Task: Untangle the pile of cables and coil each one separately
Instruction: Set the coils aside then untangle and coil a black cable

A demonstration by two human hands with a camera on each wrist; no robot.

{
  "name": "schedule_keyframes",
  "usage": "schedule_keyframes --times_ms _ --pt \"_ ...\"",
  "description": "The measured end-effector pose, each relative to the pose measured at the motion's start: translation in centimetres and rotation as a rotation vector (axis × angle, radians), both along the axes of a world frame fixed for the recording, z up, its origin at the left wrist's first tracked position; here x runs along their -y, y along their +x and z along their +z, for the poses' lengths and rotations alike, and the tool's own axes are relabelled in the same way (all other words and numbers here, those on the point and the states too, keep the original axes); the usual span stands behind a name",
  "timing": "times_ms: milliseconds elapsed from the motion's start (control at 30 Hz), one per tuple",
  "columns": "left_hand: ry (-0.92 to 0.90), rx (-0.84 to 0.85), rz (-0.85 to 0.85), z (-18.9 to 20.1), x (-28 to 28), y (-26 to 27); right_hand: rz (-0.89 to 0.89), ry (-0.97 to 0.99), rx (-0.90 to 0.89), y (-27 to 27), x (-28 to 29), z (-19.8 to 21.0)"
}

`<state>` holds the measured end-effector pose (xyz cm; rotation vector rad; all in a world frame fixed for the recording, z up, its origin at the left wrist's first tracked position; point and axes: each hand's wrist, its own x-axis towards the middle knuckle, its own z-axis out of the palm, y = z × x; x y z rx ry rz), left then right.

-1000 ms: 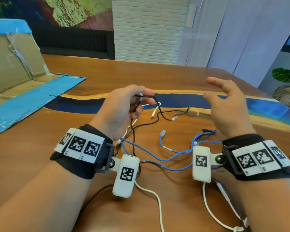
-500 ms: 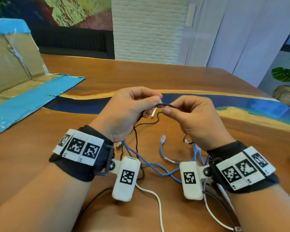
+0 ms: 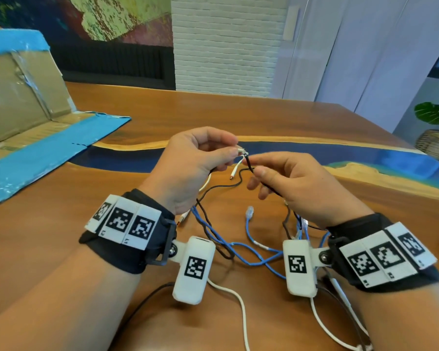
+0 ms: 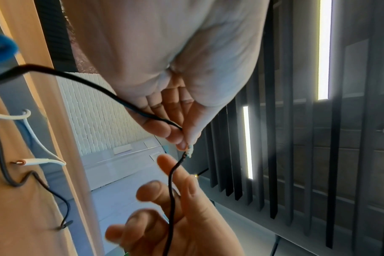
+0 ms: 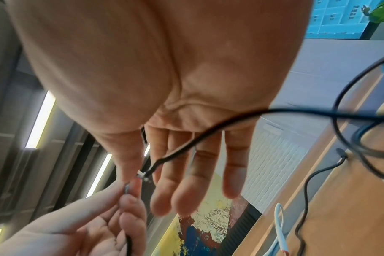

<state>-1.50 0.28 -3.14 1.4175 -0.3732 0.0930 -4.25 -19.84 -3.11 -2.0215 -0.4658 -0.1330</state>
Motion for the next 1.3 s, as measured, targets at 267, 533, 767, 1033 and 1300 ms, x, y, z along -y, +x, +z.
schedule_keyframes --times_ms 267,533,767,1033,1300 --pt "0.327 -0.013 -0.077 0.2 -0.6 0.1 -0.169 0.132 0.234 0.6 0.3 -0.1" --pt "0.318 0.001 -0.073 0.7 -1.0 0.1 -0.451 0.143 0.216 1.2 3.6 0.8" --pt "0.407 0.07 0.001 -0.4 0.1 0.1 -0.45 -0.12 0.323 -0.6 0.3 1.4" --pt "0.403 0.035 0.007 -0.5 0.2 0.0 -0.465 -0.402 0.43 -0.9 -1.8 0.4" --pt "0.353 0.043 -0.089 0.1 0.0 -0.5 -0.277 -0.23 0.329 -0.4 -0.6 0.4"
